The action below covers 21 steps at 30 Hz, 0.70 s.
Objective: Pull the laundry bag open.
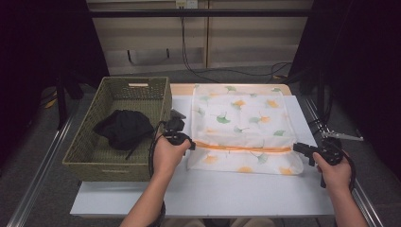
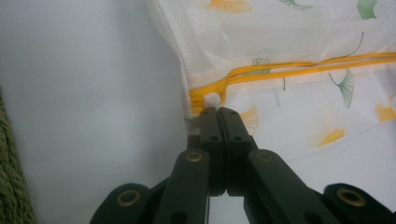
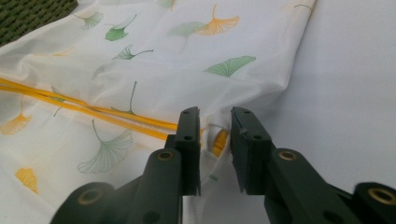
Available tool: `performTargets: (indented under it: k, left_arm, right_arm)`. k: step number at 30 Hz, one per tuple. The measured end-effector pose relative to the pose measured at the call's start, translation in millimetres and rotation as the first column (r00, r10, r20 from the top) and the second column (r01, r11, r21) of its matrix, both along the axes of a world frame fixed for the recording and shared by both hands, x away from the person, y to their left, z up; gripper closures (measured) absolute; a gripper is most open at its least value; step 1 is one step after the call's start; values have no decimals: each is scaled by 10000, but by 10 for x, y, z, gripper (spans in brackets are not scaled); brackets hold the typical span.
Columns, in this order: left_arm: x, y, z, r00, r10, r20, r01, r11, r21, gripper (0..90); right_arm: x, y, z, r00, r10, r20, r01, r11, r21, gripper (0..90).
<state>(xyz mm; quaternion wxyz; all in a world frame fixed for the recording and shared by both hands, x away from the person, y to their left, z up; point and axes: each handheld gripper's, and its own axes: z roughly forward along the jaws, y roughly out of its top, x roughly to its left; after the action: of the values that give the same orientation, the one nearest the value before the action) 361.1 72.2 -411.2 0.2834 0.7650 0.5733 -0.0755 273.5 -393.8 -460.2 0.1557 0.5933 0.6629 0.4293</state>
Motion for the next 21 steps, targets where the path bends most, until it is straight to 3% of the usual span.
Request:
performTargets:
  k: [3, 7, 9, 11, 13, 15, 16, 21]
  left_arm:
    - [-19, -19, -16, 9999, -53, 141, 55, 9999, -161, 846]
    - [-26, -44, -32, 9996, -18, 285, 18, 10000, -26, 785]
    - [-25, -51, -37, 9990, -68, 447, 68, 10000, 8, 744]
    - [-30, -70, -31, 9986, -69, 516, 81, 9997, -230, 684]
    - [-29, -69, -21, 9963, -435, 740, 448, 9989, -159, 652]
    - [-32, -87, -18, 9939, -442, 1012, 471, 9985, -265, 589]
    - [-39, -96, -16, 9945, -406, 964, 448, 9981, -425, 562]
    - [-62, -120, -42, 9888, -821, 1249, 881, 9952, -433, 475]
  right_arm:
    - [9, 23, 15, 9998, 88, 150, -84, 9996, -275, 623]
    - [18, 63, 31, 9987, 318, 400, -287, 9968, -744, 534]
    - [24, 82, 41, 9985, 390, 388, -356, 9958, -842, 487]
    - [32, 96, 47, 9988, 406, 262, -380, 9950, -926, 436]
    - [36, 112, 48, 9981, 534, 311, -501, 9940, -975, 411]
    - [41, 133, 46, 9976, 606, 337, -569, 9932, -1018, 385]
    - [41, 140, 48, 9975, 622, 334, -583, 9926, -1066, 376]
    - [42, 168, 51, 9957, 740, 552, -666, 9899, -1250, 301]
